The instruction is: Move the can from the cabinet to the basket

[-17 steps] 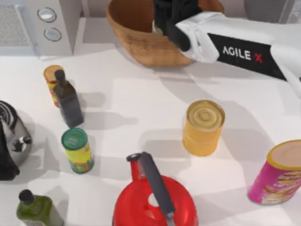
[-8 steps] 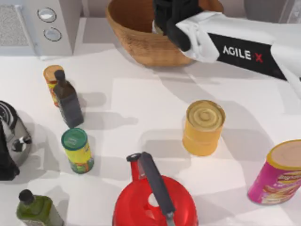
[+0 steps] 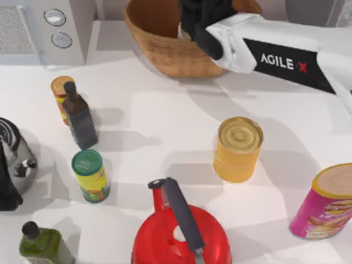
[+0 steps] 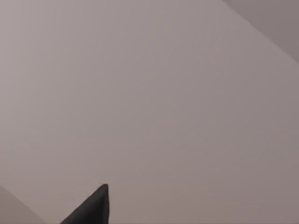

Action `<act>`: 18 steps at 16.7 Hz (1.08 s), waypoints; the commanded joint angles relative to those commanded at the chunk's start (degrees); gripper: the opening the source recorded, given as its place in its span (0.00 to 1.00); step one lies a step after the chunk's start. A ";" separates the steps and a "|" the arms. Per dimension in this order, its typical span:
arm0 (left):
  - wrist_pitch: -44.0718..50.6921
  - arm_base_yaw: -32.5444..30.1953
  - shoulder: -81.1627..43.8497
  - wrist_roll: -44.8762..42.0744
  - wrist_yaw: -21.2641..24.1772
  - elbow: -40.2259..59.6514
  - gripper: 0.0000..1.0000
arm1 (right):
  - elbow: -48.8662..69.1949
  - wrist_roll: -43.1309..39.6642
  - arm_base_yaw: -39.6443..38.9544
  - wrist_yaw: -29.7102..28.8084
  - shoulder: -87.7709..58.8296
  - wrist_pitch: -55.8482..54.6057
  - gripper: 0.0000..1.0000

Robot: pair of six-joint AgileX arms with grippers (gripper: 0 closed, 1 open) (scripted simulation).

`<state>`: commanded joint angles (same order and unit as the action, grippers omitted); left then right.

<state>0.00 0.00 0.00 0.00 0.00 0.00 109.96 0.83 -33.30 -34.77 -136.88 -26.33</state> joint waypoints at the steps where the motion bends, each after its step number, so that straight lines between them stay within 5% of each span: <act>1: 0.00 0.00 0.00 0.00 0.00 0.00 1.00 | 0.00 0.00 0.00 0.00 0.00 0.00 1.00; 9: 0.00 0.00 0.00 0.00 0.00 0.00 1.00 | -7.16 -0.19 2.10 2.29 8.36 1.70 1.00; 18: 0.00 0.00 0.00 0.00 0.00 0.00 1.00 | -42.40 -0.60 12.98 13.46 52.87 10.25 1.00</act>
<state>0.00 0.00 0.00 0.00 0.00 0.00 67.56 0.23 -20.33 -21.30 -84.01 -16.08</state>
